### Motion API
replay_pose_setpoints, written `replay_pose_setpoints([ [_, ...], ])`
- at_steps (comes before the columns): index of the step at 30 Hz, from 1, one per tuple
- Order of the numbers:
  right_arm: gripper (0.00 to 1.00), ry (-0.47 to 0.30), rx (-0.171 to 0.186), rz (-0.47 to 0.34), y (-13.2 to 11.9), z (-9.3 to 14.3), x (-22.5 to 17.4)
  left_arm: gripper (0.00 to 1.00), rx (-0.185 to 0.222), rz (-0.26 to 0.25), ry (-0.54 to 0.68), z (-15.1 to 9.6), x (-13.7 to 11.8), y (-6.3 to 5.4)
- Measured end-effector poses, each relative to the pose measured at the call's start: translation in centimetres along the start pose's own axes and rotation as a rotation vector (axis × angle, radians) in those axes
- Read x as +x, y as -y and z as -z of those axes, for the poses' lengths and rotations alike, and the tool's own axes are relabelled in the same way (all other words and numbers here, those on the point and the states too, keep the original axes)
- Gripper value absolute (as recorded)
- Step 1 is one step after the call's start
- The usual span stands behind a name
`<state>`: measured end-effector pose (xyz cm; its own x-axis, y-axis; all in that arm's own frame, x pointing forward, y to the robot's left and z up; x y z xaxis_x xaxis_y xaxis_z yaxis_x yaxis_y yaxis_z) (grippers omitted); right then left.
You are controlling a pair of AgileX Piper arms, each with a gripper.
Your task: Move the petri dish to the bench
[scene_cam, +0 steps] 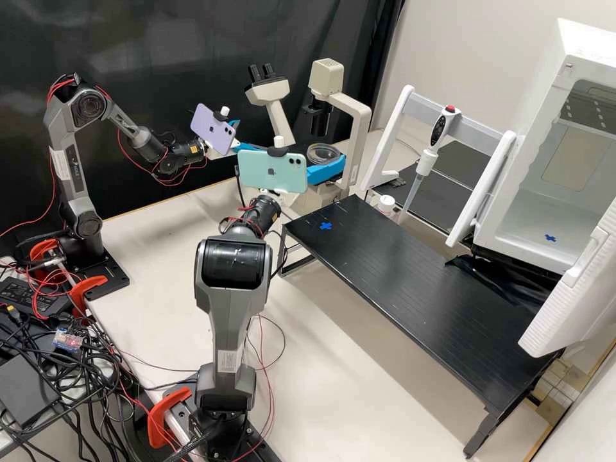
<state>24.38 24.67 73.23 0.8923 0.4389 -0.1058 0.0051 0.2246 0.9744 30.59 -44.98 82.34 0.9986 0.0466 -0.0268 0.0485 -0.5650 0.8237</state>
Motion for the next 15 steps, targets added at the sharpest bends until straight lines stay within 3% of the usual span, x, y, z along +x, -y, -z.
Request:
replay_pose_setpoints([
  [12,1.00,-0.029,-0.056,0.120,3.4,2.4,7.0,1.00,0.000,0.000,0.000,0.0,0.0,0.0],
  [15,1.00,-0.034,-0.056,0.146,4.4,2.9,8.6,1.00,0.000,0.000,0.000,0.0,0.0,0.0],
])
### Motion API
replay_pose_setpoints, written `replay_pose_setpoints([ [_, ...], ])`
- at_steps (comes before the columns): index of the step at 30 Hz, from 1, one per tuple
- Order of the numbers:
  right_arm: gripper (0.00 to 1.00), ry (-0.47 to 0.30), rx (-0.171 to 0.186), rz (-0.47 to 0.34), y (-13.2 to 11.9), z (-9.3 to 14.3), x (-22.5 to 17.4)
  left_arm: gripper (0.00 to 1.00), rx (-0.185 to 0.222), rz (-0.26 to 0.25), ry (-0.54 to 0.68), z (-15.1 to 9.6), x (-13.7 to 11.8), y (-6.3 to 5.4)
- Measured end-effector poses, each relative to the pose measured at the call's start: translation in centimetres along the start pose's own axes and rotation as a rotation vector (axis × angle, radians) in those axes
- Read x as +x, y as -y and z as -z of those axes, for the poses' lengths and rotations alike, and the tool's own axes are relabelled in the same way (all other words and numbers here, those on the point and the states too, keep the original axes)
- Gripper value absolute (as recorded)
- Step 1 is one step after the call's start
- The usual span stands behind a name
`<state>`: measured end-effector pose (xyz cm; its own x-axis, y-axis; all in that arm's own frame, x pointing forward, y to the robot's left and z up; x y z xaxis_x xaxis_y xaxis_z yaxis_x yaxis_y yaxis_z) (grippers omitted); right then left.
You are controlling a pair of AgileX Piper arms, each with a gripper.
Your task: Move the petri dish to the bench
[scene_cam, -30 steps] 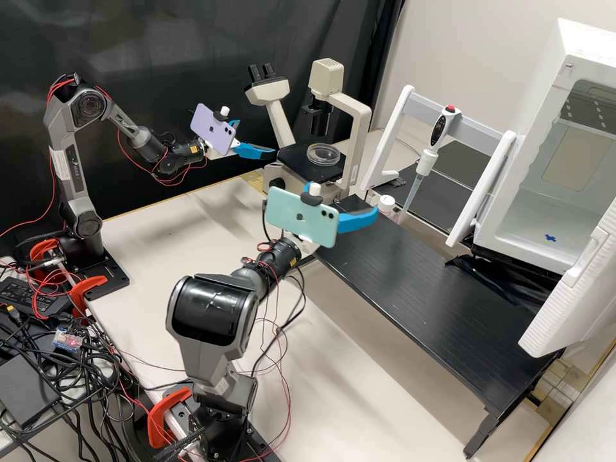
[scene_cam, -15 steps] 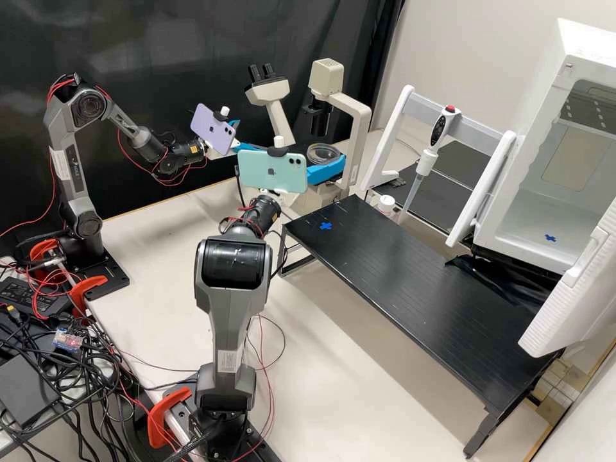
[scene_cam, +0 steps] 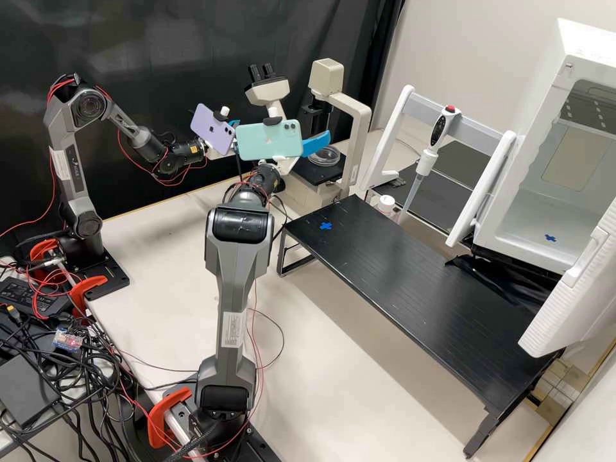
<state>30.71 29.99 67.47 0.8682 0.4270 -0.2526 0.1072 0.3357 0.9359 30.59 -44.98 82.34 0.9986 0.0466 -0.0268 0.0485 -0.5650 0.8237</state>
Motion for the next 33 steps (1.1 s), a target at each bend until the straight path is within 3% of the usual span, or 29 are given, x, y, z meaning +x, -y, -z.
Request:
replay_pose_setpoints([
  [7,1.00,0.012,0.007,0.052,1.3,-0.3,3.7,1.00,0.000,0.000,0.000,0.0,0.0,0.0],
  [23,1.00,0.122,0.106,0.082,3.7,-3.8,9.8,1.00,0.000,0.000,0.000,0.0,0.0,0.0],
  [29,1.00,0.155,0.098,0.115,5.1,-4.7,11.2,1.00,0.000,0.000,0.000,0.0,0.0,0.0],
  [33,1.00,0.192,0.126,0.116,5.8,-5.7,11.7,1.00,0.000,0.000,0.000,0.0,0.0,0.0],
])
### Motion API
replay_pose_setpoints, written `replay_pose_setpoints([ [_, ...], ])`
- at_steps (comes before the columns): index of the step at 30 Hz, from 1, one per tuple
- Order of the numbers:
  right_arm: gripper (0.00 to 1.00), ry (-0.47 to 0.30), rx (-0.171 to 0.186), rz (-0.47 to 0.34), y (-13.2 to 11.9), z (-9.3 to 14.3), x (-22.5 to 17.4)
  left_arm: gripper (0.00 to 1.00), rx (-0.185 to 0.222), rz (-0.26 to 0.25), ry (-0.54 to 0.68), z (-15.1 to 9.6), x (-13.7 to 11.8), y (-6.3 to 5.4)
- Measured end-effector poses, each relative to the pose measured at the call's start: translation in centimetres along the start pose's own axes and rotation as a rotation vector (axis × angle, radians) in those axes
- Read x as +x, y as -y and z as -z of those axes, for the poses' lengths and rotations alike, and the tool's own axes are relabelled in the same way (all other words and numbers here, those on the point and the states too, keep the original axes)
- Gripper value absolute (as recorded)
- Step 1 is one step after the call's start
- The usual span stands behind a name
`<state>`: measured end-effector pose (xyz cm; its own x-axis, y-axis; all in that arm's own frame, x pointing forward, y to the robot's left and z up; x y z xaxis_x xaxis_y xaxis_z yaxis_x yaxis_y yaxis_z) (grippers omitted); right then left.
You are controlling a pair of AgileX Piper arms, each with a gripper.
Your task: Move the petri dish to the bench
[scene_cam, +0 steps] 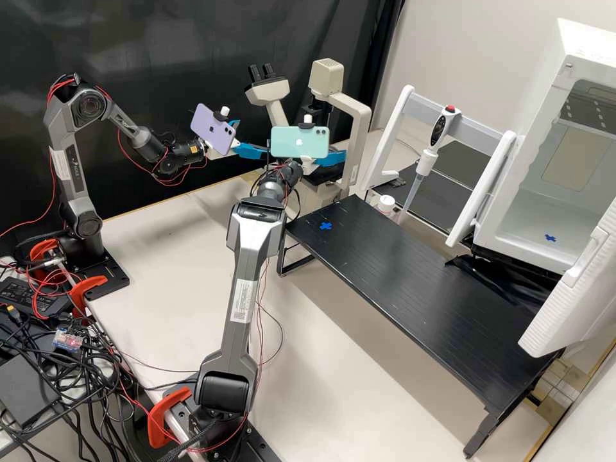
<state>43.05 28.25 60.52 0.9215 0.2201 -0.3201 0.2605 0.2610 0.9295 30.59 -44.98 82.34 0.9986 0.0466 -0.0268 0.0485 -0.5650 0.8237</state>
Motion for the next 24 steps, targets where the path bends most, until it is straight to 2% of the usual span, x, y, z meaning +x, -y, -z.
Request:
replay_pose_setpoints([
  [5,1.00,0.013,0.013,0.003,0.2,-0.4,0.2,1.00,0.000,0.000,0.000,0.0,0.0,0.0],
  [6,0.00,0.014,0.013,0.003,0.2,-0.4,0.2,1.00,0.000,0.000,0.000,0.0,0.0,0.0],
  [12,0.00,0.027,0.029,0.024,0.9,-1.2,0.1,1.00,0.000,0.000,0.000,0.0,0.0,0.0],
  [24,0.00,0.027,0.020,0.034,1.4,-1.3,0.1,1.00,0.000,0.000,0.000,0.0,0.0,0.0],
])
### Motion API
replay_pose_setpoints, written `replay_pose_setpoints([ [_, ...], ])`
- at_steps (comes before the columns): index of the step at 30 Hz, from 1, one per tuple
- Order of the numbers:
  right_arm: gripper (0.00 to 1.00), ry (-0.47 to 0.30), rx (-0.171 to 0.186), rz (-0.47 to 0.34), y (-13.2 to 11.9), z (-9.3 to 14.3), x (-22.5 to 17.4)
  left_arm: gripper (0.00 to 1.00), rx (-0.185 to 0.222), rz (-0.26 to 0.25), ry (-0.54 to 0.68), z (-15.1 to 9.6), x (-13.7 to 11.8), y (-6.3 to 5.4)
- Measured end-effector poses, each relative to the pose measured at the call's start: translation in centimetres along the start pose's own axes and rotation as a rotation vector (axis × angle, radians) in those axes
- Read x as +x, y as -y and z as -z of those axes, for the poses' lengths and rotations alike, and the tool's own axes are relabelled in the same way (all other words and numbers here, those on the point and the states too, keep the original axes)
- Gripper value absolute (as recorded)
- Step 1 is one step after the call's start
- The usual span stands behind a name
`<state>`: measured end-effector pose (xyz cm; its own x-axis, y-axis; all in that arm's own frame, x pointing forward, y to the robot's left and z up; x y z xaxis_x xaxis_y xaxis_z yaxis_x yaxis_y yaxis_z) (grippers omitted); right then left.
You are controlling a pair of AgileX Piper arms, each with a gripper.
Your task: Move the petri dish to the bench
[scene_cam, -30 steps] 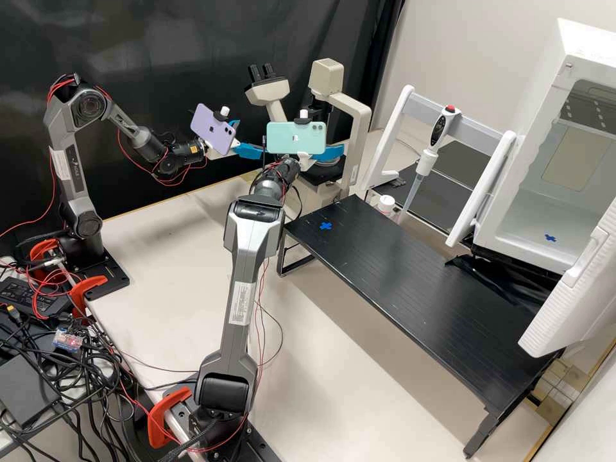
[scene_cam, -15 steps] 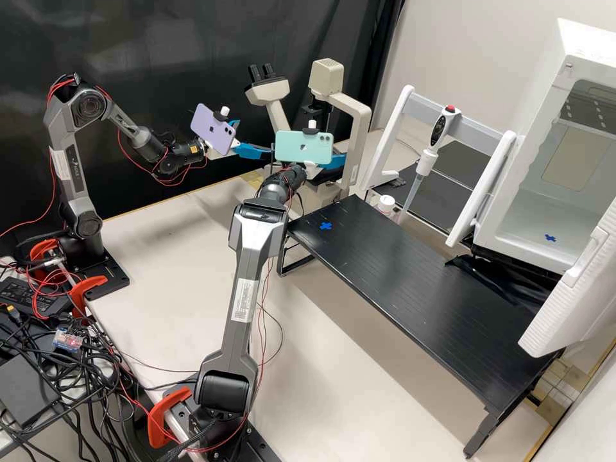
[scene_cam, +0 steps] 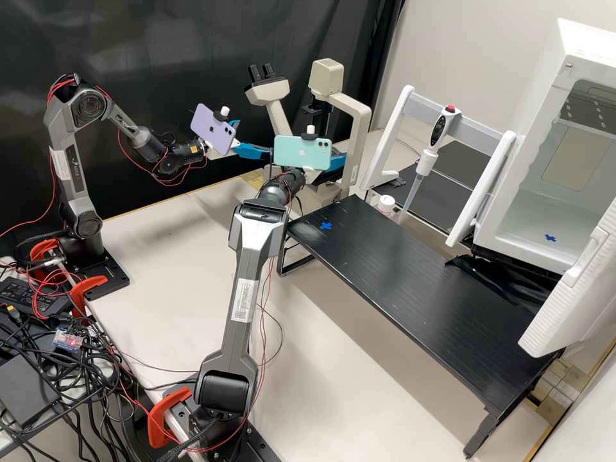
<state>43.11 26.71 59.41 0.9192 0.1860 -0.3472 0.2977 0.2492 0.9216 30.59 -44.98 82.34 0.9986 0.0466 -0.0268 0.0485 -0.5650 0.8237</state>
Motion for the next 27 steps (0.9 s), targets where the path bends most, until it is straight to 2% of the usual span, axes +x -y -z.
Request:
replay_pose_setpoints([
  [12,0.00,0.026,0.010,-0.013,1.10,-0.65,0.38,1.00,0.000,0.000,0.000,0.00,0.00,0.00],
  [27,0.00,0.024,0.013,-0.017,1.03,-0.58,0.46,1.00,0.000,0.000,0.000,0.00,0.00,0.00],
])
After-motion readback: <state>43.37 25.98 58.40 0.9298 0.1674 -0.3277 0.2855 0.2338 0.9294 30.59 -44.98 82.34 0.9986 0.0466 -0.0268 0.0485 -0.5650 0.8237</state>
